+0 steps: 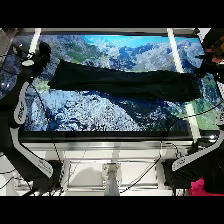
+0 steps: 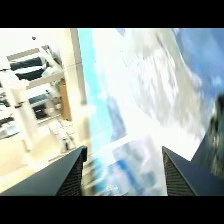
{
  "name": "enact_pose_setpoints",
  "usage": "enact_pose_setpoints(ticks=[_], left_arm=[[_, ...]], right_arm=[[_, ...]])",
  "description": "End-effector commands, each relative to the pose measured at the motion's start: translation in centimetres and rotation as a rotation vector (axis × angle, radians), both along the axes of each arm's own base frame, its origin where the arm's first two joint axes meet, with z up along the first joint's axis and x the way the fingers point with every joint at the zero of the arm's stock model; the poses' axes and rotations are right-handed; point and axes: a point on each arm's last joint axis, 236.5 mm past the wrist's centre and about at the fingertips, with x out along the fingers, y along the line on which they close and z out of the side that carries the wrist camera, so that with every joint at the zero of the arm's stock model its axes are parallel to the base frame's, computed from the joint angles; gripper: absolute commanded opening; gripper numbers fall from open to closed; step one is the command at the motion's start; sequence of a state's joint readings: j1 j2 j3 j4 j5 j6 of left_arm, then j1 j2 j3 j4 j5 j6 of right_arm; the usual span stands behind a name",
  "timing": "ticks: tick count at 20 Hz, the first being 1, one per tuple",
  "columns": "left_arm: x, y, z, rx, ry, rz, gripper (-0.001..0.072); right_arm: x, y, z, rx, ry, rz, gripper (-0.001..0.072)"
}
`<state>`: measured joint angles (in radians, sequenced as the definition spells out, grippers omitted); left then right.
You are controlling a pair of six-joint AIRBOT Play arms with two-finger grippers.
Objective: Fold the clothes and pants, and hang the long-sleeved shirts on hangers.
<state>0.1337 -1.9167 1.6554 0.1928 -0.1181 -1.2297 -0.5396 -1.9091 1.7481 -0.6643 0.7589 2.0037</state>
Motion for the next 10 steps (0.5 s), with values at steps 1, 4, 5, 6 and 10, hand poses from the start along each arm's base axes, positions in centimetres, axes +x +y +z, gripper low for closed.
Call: enact_pose_setpoints(ticks=[1,4,5,6,10], left_arm=[[0.4,-1.0,2.2,0.091,-0.035,-0.074,0.0345],[-0.5,-6.6,7.8,0.312,-0.122,-0.332,0.0040],[-1.3,-8.9,9.6,0.345,-0.155,-0.411,0.0010],[-2.5,-12.0,11.1,0.343,-0.182,-0.500,0.0010],[-9.1,-24.3,12.6,0.281,-0.182,-0.891,0.0007]], right_arm=[[-0.8,0.1,-0.1,-0.120,0.042,0.153,0.0520],[-4.8,0.8,0.5,-0.193,0.111,0.392,0.0105],[-6.1,0.9,0.8,-0.198,0.130,0.448,0.0025],[-7.3,0.8,1.3,-0.216,0.138,0.508,0.0023],[-10.8,0.2,2.9,-0.316,0.133,0.664,0.0020]])
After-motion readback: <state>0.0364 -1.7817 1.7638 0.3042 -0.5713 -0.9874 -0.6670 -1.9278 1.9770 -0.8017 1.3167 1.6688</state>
